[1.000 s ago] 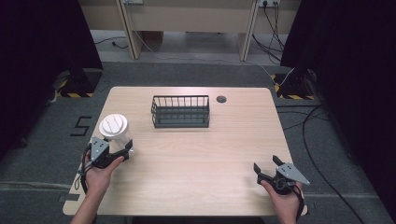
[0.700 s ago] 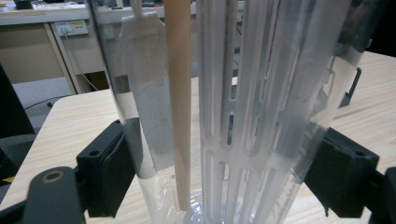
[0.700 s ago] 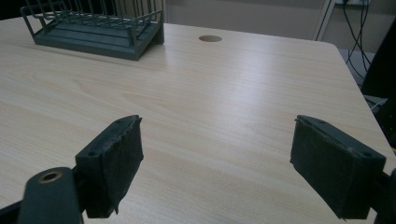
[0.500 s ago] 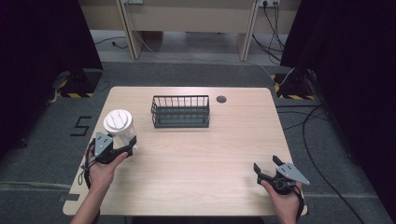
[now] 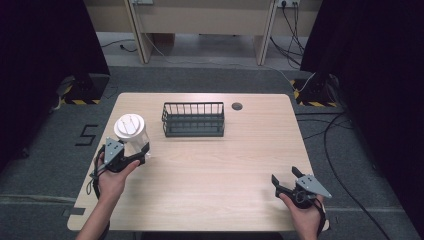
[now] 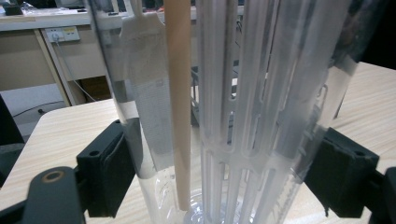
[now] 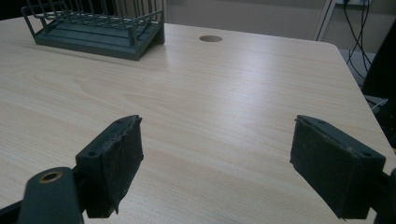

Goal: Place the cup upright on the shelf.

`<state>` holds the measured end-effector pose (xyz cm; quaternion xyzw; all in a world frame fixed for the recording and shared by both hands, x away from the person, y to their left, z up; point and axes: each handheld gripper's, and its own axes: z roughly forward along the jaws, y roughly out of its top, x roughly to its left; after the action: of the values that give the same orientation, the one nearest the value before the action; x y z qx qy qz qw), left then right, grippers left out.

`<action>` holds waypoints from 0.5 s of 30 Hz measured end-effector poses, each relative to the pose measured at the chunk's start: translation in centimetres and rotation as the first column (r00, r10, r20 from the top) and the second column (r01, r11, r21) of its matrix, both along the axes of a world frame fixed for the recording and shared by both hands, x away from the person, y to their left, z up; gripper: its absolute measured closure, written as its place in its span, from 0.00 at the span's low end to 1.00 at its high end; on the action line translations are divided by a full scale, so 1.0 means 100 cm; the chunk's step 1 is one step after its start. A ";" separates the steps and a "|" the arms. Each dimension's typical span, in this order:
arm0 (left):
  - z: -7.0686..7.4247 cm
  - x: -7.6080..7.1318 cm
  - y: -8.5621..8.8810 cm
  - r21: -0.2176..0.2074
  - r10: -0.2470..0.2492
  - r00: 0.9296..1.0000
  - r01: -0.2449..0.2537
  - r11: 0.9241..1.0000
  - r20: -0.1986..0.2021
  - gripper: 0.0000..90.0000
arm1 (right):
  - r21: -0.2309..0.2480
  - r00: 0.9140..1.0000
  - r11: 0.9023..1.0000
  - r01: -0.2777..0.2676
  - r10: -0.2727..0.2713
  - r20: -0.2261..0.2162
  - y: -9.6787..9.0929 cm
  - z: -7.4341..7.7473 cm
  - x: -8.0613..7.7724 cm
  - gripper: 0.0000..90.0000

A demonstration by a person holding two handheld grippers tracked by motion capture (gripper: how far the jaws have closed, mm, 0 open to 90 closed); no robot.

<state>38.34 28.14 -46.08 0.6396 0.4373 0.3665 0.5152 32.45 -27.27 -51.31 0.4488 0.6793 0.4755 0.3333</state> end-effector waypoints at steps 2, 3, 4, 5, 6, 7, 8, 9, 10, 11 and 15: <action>0.002 0.001 -0.001 0.002 -0.002 1.000 0.002 1.000 0.003 0.20 | -0.001 1.000 1.000 -0.001 0.001 0.000 0.000 0.000 0.000 0.19; 0.003 0.002 -0.002 0.002 -0.005 1.000 0.004 1.000 0.003 0.20 | 0.004 1.000 1.000 0.001 0.000 -0.002 0.000 0.000 0.000 0.20; 0.004 0.003 -0.003 0.004 -0.006 1.000 0.006 1.000 0.005 0.20 | 0.002 1.000 1.000 0.000 0.000 0.001 0.000 0.000 0.000 0.19; 0.006 0.004 -0.003 0.002 -0.007 1.000 0.007 1.000 0.007 0.20 | 0.001 1.000 1.000 -0.001 0.001 0.001 0.000 0.000 0.000 0.20; 0.007 0.005 -0.004 0.001 -0.008 1.000 0.008 1.000 0.010 0.20 | 0.000 1.000 1.000 -0.002 0.002 0.000 0.000 0.000 0.000 0.20; 0.009 0.006 -0.005 0.000 -0.010 1.000 0.010 1.000 0.012 0.20 | -0.001 1.000 1.000 -0.003 0.003 0.000 0.000 0.000 0.000 0.20; 0.011 0.006 -0.006 -0.002 -0.011 1.000 0.011 1.000 0.015 0.20 | -0.001 1.000 1.000 -0.002 0.002 0.000 0.000 0.000 0.000 0.20; 0.012 0.007 -0.006 -0.005 -0.013 1.000 0.013 1.000 0.016 0.20 | 0.002 1.000 1.000 -0.001 0.001 0.000 0.000 0.000 0.000 0.20; 0.013 0.008 -0.007 -0.006 -0.014 1.000 0.014 1.000 0.017 0.20 | 0.002 1.000 1.000 -0.001 0.001 0.000 0.000 0.000 0.000 0.20; 0.015 0.009 -0.008 -0.005 -0.016 1.000 0.016 1.000 0.019 0.20 | 0.002 1.000 1.000 -0.001 0.001 0.000 0.000 0.000 0.000 0.20; 0.019 0.011 -0.012 -0.005 -0.021 1.000 0.021 1.000 0.021 0.20 | 0.002 1.000 1.000 -0.002 0.002 0.000 0.000 0.000 0.000 0.20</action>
<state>39.45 26.97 -44.19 0.6389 0.4259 0.3667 0.5253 32.44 -27.27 -51.31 0.4485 0.6793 0.4766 0.3322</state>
